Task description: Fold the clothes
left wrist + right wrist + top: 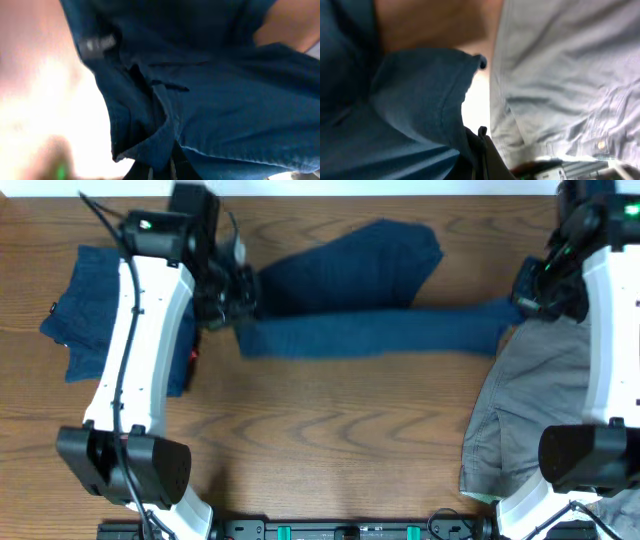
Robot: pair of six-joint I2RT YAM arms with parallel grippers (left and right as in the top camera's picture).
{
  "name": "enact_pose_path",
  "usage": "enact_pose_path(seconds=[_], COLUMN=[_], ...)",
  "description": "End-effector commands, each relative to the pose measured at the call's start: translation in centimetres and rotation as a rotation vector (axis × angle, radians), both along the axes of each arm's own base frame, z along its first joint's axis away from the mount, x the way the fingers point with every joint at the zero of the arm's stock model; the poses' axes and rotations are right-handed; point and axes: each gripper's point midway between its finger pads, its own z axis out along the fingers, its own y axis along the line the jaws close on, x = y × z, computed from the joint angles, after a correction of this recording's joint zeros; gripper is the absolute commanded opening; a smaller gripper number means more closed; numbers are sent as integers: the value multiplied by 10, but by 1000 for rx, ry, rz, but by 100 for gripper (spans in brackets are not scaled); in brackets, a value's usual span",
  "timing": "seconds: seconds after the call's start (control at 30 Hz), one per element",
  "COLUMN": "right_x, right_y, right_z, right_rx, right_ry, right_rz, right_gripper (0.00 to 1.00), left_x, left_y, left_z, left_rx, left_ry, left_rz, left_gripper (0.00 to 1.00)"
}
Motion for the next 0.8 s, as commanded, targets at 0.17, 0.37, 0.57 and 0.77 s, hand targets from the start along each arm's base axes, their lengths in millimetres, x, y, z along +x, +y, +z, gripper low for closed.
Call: enact_pose_path(seconds=[0.17,0.37,0.57,0.77], right_x=[-52,-75,-83,-53], right_y=[-75,-88,-71,-7], right_z=[-43,-42,-28,-16], right_rx=[-277,-306,-255,-118], right_ry=[243,273,186,14], right_rz=[-197,-247,-231,7], right_gripper=[1,1,1,6], left_x=[-85,-137,-170,-156], left_y=[52,54,56,48], left_z=[-90,-110,-106,-99], left_rx=[221,220,203,152], left_ry=[367,405,302,160], left_rz=[-20,-22,3,21], left_gripper=[6,6,6,6])
